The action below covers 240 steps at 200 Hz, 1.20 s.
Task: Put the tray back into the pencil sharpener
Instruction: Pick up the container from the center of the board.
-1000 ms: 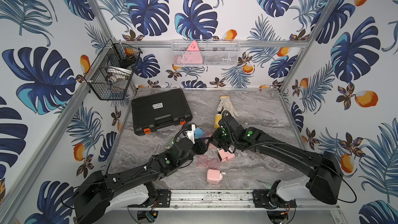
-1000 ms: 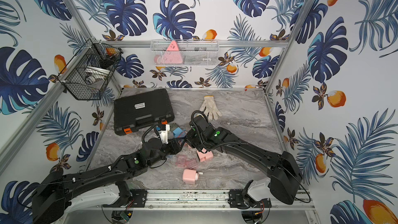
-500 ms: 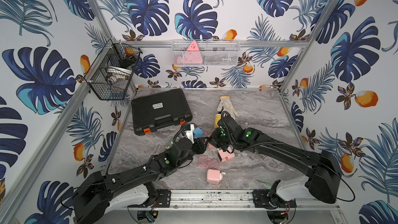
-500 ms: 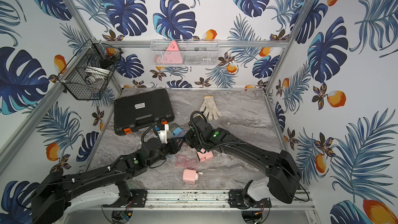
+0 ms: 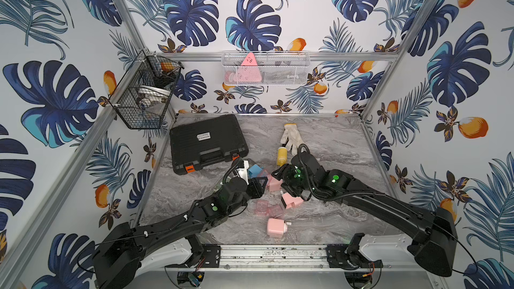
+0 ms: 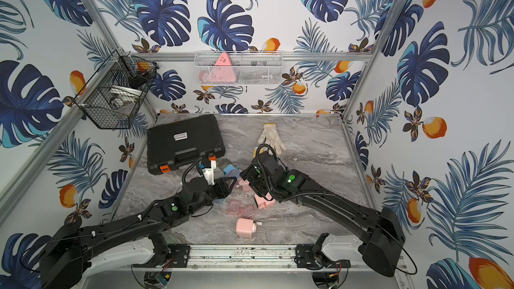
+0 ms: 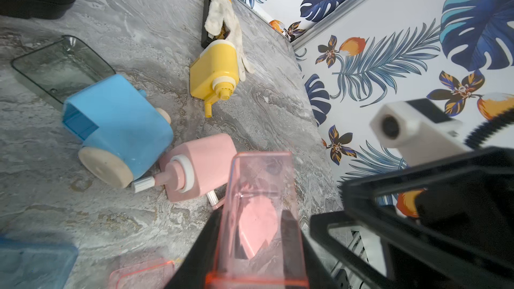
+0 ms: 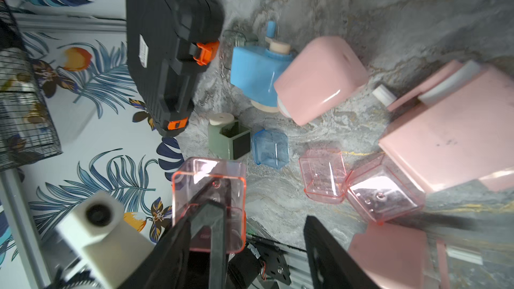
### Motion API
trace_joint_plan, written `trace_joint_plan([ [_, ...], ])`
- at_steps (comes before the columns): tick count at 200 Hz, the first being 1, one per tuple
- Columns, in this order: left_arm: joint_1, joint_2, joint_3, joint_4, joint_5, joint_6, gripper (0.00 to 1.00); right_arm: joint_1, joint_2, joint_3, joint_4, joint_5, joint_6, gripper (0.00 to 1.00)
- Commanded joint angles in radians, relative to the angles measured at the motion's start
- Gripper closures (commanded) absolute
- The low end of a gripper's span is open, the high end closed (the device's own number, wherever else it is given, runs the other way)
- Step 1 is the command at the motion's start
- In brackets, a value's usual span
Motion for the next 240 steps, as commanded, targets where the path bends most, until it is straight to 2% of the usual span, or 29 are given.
trace_joint_plan([
  [1, 0.028, -0.009, -0.009, -0.003, 0.073, -0.031, 0.68, 0.001, -0.074, -0.048, 0.065, 0.146, -0.233, 0.34],
  [22, 0.068, -0.039, -0.008, -0.046, 0.158, -0.022, 0.68, 0.001, -0.138, -0.082, 0.139, 0.192, -0.564, 0.36],
  [34, 0.09, -0.068, 0.0, -0.102, 0.216, -0.006, 0.67, 0.002, -0.142, -0.06, 0.142, 0.145, -0.771, 0.35],
  [47, 0.11, -0.104, 0.006, -0.167, 0.277, 0.011, 0.67, 0.003, -0.137, -0.036, 0.137, 0.029, -0.979, 0.35],
  [70, 0.145, -0.165, 0.013, -0.271, 0.379, 0.031, 0.67, 0.007, -0.136, -0.02, 0.106, -0.126, -1.211, 0.38],
  [96, 0.179, -0.22, 0.012, -0.346, 0.484, 0.04, 0.67, 0.03, -0.18, -0.077, 0.146, -0.252, -1.466, 0.42],
  [118, 0.207, -0.241, 0.005, -0.372, 0.559, 0.042, 0.67, 0.093, -0.184, -0.114, 0.126, -0.286, -1.725, 0.44],
  [135, 0.224, -0.24, -0.006, -0.359, 0.616, 0.036, 0.67, 0.155, -0.133, -0.104, 0.066, -0.255, -1.899, 0.43],
  [165, 0.236, -0.238, -0.009, -0.348, 0.664, 0.03, 0.67, 0.206, -0.003, -0.032, -0.015, -0.192, -1.989, 0.46],
  [203, 0.237, -0.255, 0.0, -0.384, 0.677, 0.048, 0.67, 0.216, 0.025, -0.041, 0.026, -0.188, -2.049, 0.52],
  [240, 0.237, -0.247, -0.002, -0.375, 0.697, 0.049, 0.67, 0.219, 0.067, -0.01, 0.016, -0.178, -2.079, 0.62],
])
